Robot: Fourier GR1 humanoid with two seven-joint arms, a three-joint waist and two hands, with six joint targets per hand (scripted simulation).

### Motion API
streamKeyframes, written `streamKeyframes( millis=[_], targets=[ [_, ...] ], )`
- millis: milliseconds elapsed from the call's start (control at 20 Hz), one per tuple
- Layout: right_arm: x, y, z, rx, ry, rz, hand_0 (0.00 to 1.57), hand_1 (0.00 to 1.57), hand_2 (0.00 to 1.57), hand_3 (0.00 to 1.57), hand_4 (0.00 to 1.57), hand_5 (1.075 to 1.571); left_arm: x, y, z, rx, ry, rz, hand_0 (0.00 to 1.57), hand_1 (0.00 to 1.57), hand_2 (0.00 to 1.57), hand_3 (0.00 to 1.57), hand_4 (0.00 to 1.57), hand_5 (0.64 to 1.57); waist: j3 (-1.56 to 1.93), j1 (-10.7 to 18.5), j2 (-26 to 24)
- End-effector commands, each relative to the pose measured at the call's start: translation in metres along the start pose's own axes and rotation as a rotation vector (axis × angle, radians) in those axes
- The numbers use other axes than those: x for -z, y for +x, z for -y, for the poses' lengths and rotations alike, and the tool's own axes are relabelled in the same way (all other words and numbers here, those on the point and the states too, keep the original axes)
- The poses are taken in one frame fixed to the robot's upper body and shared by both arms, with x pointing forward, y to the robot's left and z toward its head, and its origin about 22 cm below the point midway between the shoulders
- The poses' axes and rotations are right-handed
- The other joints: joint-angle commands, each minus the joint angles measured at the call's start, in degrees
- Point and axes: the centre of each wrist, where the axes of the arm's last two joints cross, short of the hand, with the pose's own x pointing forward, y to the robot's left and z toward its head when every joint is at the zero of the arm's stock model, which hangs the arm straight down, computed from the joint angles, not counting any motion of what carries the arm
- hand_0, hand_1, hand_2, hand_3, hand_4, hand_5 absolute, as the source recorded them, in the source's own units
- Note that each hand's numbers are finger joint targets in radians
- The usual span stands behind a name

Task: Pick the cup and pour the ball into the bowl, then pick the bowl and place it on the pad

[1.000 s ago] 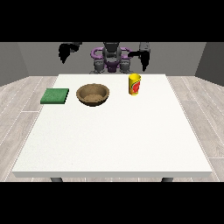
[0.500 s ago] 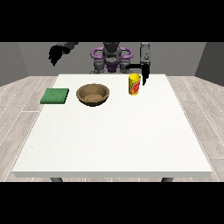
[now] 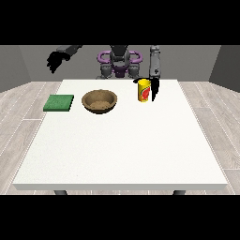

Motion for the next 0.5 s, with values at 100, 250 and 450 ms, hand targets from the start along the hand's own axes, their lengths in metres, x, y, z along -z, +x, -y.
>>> streamKeyframes(
  millis=[100,250,450],
  targets=[
    [0.005,0.027,-0.013,0.011,0.083,0.021,0.00,0.00,0.00,0.00,0.68,1.569,0.006,-0.022,-0.023,0.036,0.111,-0.007,0.70,0.70,0.64,0.00,1.01,1.553,-0.04,-4.81,1.90],
    [0.012,0.027,-0.004,0.015,0.067,0.057,0.00,0.00,0.00,0.14,0.65,1.569,-0.008,-0.030,0.011,0.219,0.088,0.044,1.23,1.23,1.57,1.57,1.34,1.481,-0.02,-4.99,2.90],
    [0.007,0.035,0.021,0.015,0.047,0.048,0.00,0.00,0.00,0.16,0.64,1.568,-0.009,-0.037,0.002,0.248,0.150,0.024,1.28,1.28,1.57,1.57,1.37,1.457,0.00,-5.15,2.74]
  ],
)
